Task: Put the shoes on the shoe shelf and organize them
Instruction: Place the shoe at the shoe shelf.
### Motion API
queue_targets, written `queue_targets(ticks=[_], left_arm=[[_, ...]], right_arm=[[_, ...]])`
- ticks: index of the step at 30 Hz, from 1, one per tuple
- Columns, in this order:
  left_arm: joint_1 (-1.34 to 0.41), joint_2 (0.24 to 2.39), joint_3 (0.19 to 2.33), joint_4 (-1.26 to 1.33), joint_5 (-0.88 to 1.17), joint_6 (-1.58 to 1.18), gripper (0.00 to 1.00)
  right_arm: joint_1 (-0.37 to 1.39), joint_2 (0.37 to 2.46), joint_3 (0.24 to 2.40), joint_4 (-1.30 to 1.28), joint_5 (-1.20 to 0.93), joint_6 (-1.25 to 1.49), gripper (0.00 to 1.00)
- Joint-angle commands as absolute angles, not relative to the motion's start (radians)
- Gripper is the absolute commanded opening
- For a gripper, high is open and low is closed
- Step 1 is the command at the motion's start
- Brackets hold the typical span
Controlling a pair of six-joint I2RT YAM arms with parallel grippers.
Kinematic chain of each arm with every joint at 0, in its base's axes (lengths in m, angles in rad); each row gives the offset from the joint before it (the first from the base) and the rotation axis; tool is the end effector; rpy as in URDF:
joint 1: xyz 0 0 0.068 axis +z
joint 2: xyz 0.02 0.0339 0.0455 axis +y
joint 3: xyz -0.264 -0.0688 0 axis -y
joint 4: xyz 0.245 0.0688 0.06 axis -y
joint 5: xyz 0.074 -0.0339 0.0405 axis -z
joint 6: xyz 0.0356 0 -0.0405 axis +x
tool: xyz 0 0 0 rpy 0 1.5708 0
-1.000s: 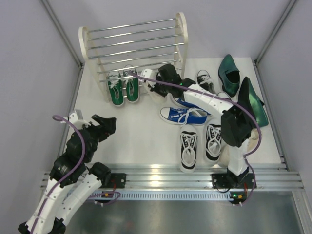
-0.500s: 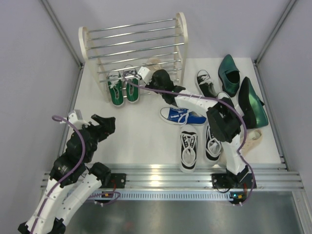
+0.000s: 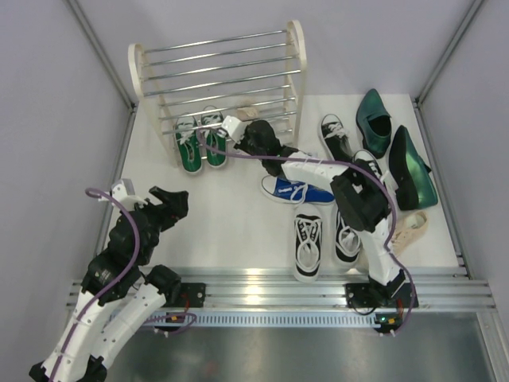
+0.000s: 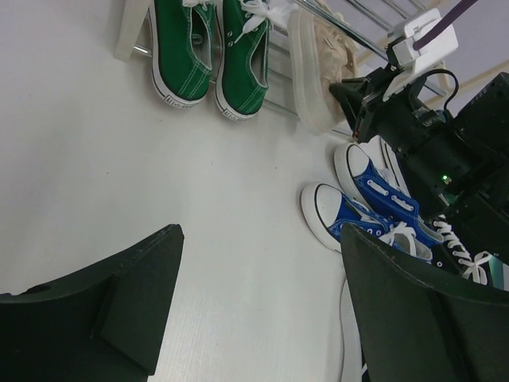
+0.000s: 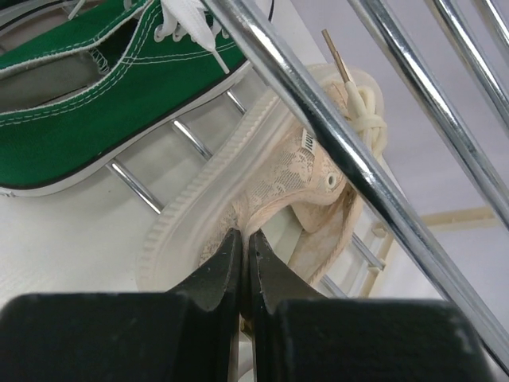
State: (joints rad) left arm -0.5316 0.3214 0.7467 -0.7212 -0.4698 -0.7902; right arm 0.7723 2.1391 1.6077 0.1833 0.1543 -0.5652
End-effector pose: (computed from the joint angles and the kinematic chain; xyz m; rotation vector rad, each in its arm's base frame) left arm 0.0677 -0.0211 0.3218 -0.5585 1.7759 -0.4870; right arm 0.3665 0.3494 0.2263 -1.1040 1.5642 -0.0085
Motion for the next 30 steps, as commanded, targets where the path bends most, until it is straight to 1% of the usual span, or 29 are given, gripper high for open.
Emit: queue_targets(ticks=[1,2,7,10,11,13,14,18,21,22,23,24,25,26,27,28,29,30], left_arm=[[-0.529,0.33,0.742,-0.709,-0.485,-0.785,0.86],[-0.529,0.33,0.742,-0.709,-0.485,-0.787,0.85],[-0.529,0.331,0.744,-0.709,-0.483,-0.793,0.85],[-0.529,0.334,0.746,-0.707,-0.483,-0.805,0.86],[-0.529,0.336,0.746,-0.704,-0.483,-0.817,0.86],[-0.529,0.345,0.746,-0.692,-0.482,-0.828,0.87],[-0.529,0.353,0.744,-0.684,-0.479,-0.839,0.87],[-0.529,0.406,0.736,-0.629,-0.453,-0.85,0.88],[-0.529,0.46,0.738,-0.586,-0.428,-0.848,0.88],[-0.529,0.474,0.739,-0.578,-0.423,-0.848,0.88],[-0.529,0.503,0.745,-0.562,-0.419,-0.845,0.88],[-0.529,0.515,0.749,-0.554,-0.41,-0.842,0.88],[-0.529,0.531,0.75,-0.546,-0.407,-0.841,0.87],[-0.528,0.561,0.755,-0.531,-0.407,-0.844,0.85],[-0.528,0.578,0.756,-0.525,-0.407,-0.847,0.84],[-0.529,0.6,0.761,-0.52,-0.422,-0.853,0.83],[-0.529,0.644,0.771,-0.515,-0.431,-0.87,0.81],[-0.529,0.669,0.778,-0.502,-0.44,-0.874,0.76]], right_arm=[[0.793,2.125,1.609,0.362,0.141,-0.612,0.0],[0.796,2.128,1.608,0.361,0.141,-0.612,0.04],[0.795,2.122,1.589,0.357,0.138,-0.62,0.15],[0.793,2.092,1.551,0.367,0.124,-0.62,0.32],[0.792,2.057,1.534,0.376,0.115,-0.615,0.44],[0.788,2.019,1.485,0.39,0.101,-0.6,0.53],[0.788,1.973,1.467,0.393,0.085,-0.588,0.56],[0.784,1.875,1.399,0.353,0.034,-0.536,0.61],[0.778,1.807,1.388,0.286,0.005,-0.494,0.63],[0.773,1.792,1.397,0.2,-0.07,-0.483,0.64],[0.758,1.767,1.414,0.14,-0.115,-0.474,0.68],[0.747,1.758,1.463,0.067,-0.174,-0.477,0.68],[0.712,1.755,1.498,-0.043,-0.386,-0.498,0.67],[0.689,1.758,1.573,-0.227,-0.511,-0.544,0.65],[0.661,1.767,1.607,-0.335,-0.631,-0.576,0.64],[0.638,1.779,1.641,-0.429,-0.813,-0.618,0.64],[0.606,1.799,1.698,-0.622,-0.872,-0.7,0.61],[0.597,1.804,1.71,-0.697,-0.912,-0.739,0.6]])
